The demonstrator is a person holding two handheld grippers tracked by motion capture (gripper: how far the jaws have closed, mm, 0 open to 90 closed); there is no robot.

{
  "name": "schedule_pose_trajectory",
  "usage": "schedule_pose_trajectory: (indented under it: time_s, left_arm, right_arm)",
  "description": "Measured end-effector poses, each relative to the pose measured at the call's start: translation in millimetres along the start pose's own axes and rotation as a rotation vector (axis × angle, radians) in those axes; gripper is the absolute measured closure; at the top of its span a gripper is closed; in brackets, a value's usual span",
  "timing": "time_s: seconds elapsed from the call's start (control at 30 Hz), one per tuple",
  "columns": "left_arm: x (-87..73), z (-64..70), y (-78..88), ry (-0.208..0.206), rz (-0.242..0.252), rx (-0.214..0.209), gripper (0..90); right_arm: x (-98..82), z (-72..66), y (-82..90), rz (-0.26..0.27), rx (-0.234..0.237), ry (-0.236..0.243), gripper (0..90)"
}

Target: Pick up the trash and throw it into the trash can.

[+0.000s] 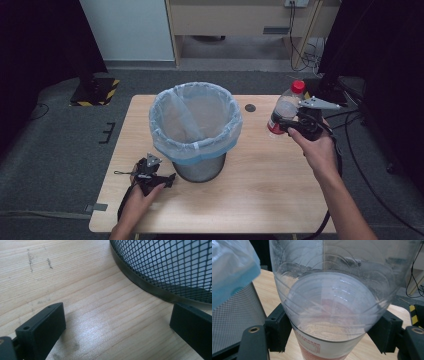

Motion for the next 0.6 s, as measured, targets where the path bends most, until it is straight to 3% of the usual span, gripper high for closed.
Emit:
schedule_pose_trajectory:
  time_s: [0.6]
  left_arm:
    - [0.0,0.0,0.0,0.000,0.000,0.000,0.0]
  right_arm:
    - [40.2,-27.0,-0.7,0.030,0.040,0.014,27.5]
Point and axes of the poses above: each handheld gripper's, and its own axes: y roughly backward along the jaws, x roughly out of its top, z roughly to its right, the point moved 8 cm from there along -y, roughly forward along the jaws, and after that the axes turned 6 degrees about x, right-handed, at the moved point
